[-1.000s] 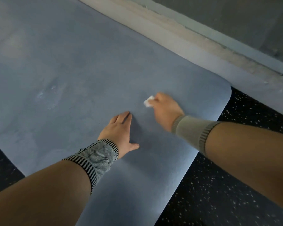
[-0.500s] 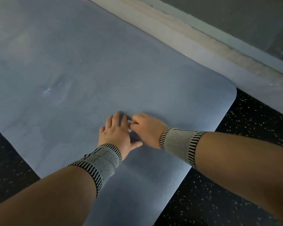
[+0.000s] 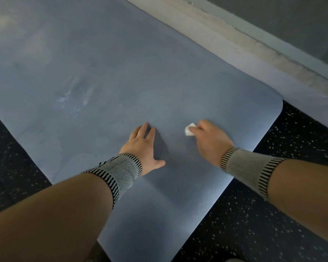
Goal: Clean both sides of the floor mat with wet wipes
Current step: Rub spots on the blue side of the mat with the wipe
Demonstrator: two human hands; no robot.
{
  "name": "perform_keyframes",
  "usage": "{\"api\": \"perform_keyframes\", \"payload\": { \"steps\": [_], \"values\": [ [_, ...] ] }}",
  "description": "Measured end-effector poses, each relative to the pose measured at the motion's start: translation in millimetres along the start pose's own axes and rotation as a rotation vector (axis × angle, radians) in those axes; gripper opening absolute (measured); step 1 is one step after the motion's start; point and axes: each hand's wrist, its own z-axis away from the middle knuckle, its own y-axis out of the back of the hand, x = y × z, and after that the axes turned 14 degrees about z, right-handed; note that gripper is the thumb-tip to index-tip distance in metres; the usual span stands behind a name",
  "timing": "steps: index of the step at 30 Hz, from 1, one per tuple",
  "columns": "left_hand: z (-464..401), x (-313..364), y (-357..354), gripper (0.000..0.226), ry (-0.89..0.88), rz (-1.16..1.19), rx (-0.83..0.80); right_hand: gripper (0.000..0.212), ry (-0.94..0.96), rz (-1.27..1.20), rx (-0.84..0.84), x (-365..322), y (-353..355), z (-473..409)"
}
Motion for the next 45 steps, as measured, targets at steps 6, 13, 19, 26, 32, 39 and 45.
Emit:
{"api": "perform_keyframes", "payload": {
  "steps": [6, 13, 19, 26, 32, 39, 45],
  "values": [
    [19, -10, -6, 0.108, -0.027, -0.024, 0.065, 0.03, 0.336, -0.16, -0.11, -62, -7, 26],
    [51, -41, -9, 0.105, 0.072, -0.005, 0.082, 0.031, -0.129, -0.039, -0.001, -28, -4, -35],
    [50, -44, -8, 0.108, 0.067, 0.029, 0.081, 0.031, 0.473, -0.107, -0.13, -107, -11, -14],
    [57, -57, -11, 0.105, 0.038, 0.012, 0.107, 0.037, 0.23, 0.01, -0.023, -74, -3, -33],
    [75, -73, -11, 0.096, 0.019, 0.042, 0.125, 0.014, 0.628, -0.029, -0.142, -107, 0, -17],
    [112, -122, -2, 0.064, 0.116, -0.023, 0.17, 0.036, 0.738, -0.046, -0.062, -127, 2, 4],
    [138, -146, -6, 0.062, 0.214, -0.029, 0.168, 0.016, 0.46, -0.014, -0.078, -118, 4, -39]
  ]
}}
